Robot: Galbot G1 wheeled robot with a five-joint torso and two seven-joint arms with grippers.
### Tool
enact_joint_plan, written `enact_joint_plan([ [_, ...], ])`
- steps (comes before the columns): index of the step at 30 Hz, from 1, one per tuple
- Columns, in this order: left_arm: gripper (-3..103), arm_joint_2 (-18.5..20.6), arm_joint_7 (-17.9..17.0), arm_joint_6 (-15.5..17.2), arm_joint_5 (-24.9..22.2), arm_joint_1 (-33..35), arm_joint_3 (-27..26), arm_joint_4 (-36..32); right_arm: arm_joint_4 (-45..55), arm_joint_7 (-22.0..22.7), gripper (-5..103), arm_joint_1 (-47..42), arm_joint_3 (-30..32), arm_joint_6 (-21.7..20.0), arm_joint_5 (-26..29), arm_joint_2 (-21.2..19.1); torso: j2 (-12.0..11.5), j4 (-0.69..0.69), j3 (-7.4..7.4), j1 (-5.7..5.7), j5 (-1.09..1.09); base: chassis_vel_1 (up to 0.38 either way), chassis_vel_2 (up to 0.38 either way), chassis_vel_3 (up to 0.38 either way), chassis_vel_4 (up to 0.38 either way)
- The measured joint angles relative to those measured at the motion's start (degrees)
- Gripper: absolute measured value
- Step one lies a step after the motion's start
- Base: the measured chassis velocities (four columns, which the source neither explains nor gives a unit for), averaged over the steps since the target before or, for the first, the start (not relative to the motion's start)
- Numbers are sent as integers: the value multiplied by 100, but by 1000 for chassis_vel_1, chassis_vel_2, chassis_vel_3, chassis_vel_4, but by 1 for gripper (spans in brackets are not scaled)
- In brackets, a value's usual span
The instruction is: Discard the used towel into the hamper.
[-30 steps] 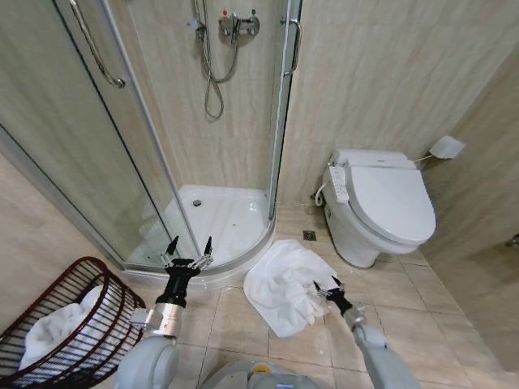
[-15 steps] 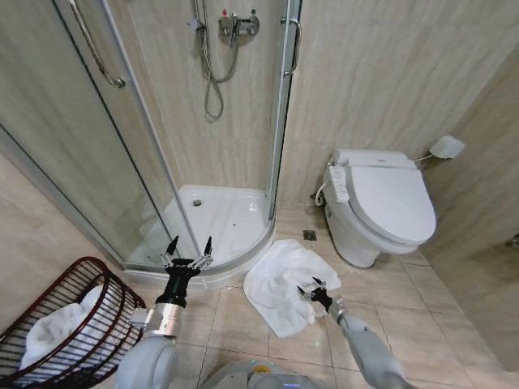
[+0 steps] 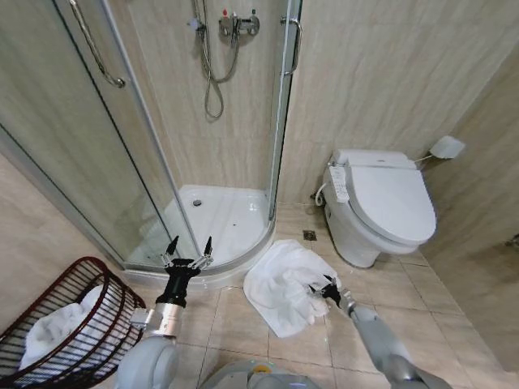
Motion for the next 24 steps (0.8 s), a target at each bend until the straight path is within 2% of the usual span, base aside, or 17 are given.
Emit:
enact_joint_plan([
  [6, 100, 0, 0, 0, 0, 0, 0, 0, -159, -339, 100, 195, 3, 105, 173, -5, 0, -1, 0, 0, 0, 0, 0, 0, 0],
  [12, 100, 0, 0, 0, 0, 0, 0, 0, -217, -374, 100, 415, -72, 55, 312, 126, 0, 1, 0, 0, -2, 0, 0, 0, 0],
  [16, 100, 0, 0, 0, 0, 0, 0, 0, -262, -581, 100, 536, -206, -392, 847, 314, 0, 0, 0, 0, -2, 0, 0, 0, 0],
  [19, 100, 0, 0, 0, 0, 0, -1, 0, -256, -762, 100, 541, -250, -584, 1117, 484, 0, 0, 0, 0, 2, 0, 0, 0, 0],
  [24, 100, 0, 0, 0, 0, 0, 0, 0, -247, -814, 100, 543, -347, -827, 1401, 669, 0, 2, 0, 0, 0, 0, 0, 0, 0],
])
